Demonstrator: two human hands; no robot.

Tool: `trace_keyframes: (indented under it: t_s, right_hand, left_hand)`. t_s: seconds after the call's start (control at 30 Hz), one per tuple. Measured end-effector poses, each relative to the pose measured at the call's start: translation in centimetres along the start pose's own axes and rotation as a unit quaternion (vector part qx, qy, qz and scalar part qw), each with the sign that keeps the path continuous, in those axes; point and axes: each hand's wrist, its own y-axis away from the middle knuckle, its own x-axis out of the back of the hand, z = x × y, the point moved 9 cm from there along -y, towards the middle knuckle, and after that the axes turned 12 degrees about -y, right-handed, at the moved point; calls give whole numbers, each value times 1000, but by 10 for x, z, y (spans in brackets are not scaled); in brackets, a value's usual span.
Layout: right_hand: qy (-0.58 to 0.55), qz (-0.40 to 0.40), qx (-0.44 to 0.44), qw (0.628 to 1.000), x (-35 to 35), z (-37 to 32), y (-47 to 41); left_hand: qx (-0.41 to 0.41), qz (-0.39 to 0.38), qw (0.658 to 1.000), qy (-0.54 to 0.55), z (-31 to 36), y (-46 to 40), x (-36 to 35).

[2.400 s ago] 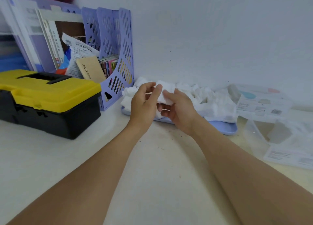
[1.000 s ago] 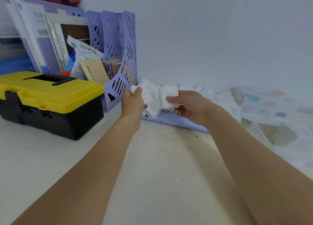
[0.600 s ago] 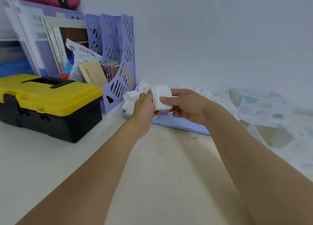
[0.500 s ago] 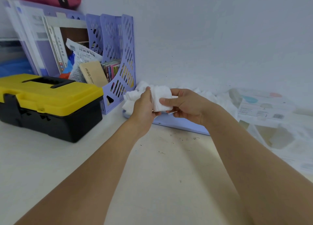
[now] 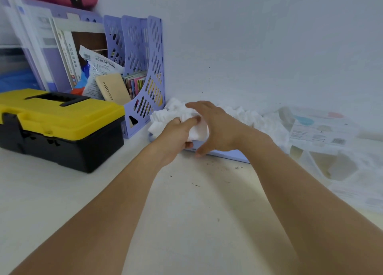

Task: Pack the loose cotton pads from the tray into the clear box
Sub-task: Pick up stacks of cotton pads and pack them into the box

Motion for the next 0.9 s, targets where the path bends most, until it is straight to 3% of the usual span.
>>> trace_keyframes:
  t_s: [0.13, 0.37, 0.47, 0.57, 0.63, 0.73, 0.9]
  right_hand:
    - [-26, 41, 13, 999, 1, -1, -5]
    - [-45, 38, 10, 998, 9, 0, -3]
    - [-141, 64, 22, 988, 11, 1, -2]
    - [-304, 87, -33, 948, -2, 17, -3]
    - [-268, 147, -70, 950, -8, 31, -4]
    - [-225, 202, -120, 946, -29, 48, -3]
    - [-183, 222, -131, 949, -45, 42, -1]
  left_hand:
    - [-26, -71, 997, -24, 10, 9, -18]
    - [-42, -98, 993, -45, 11, 12, -22]
    - [-52, -17, 997, -60, 18, 6, 0]
    - [-37, 161, 986, 1, 22, -2, 59]
    - [-12, 246, 968, 48, 15, -4, 90]
    - [28, 297, 952, 74, 0, -6, 102]
    - [35, 301, 951, 58, -12, -10, 97]
